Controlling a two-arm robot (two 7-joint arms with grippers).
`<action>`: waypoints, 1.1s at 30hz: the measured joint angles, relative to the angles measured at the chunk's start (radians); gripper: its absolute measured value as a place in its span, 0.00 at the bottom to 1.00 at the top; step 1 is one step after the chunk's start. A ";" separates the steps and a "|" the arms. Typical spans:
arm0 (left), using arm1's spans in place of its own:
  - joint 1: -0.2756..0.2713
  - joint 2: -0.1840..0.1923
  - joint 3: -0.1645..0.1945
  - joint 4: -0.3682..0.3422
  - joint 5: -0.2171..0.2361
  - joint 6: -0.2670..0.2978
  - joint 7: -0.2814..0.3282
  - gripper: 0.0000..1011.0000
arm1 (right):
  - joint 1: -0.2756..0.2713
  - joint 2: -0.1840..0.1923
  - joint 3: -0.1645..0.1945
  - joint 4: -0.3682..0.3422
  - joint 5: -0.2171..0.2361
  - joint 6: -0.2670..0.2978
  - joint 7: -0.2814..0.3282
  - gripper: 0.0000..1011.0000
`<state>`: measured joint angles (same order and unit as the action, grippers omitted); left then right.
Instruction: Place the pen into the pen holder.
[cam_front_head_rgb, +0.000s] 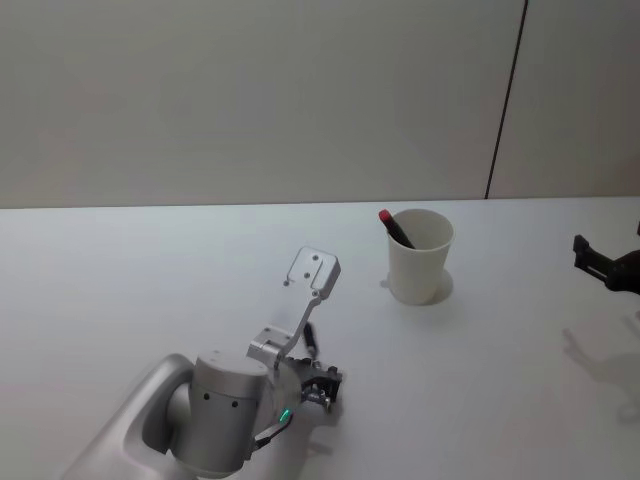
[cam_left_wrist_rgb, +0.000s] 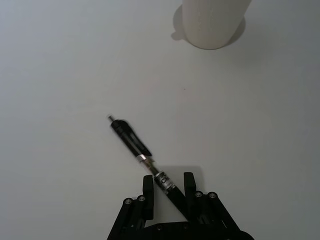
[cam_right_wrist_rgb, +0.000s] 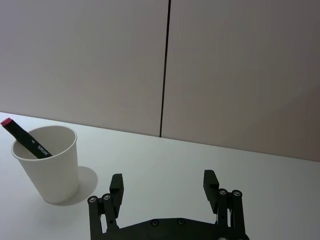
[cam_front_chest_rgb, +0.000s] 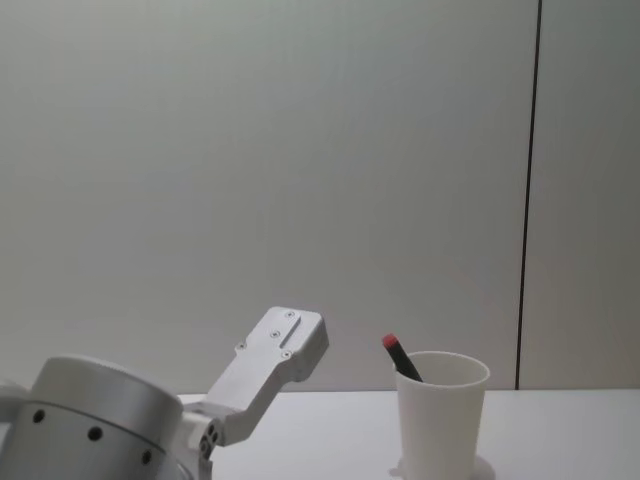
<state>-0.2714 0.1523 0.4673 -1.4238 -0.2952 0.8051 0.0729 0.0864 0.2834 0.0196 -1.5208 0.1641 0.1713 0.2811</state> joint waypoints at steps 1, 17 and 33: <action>0.000 0.000 0.000 0.000 0.002 0.001 -0.001 0.41 | 0.000 0.000 0.000 0.000 0.000 0.000 0.000 0.99; 0.013 0.004 -0.001 0.000 0.037 0.004 -0.014 0.25 | 0.000 0.000 0.000 0.000 0.000 0.000 0.000 0.99; 0.041 0.033 -0.029 -0.027 0.073 -0.072 0.008 0.14 | 0.000 0.000 0.000 0.000 0.000 0.000 0.000 0.99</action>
<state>-0.2302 0.1858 0.4381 -1.4510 -0.2221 0.7330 0.0810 0.0864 0.2834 0.0196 -1.5207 0.1641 0.1713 0.2811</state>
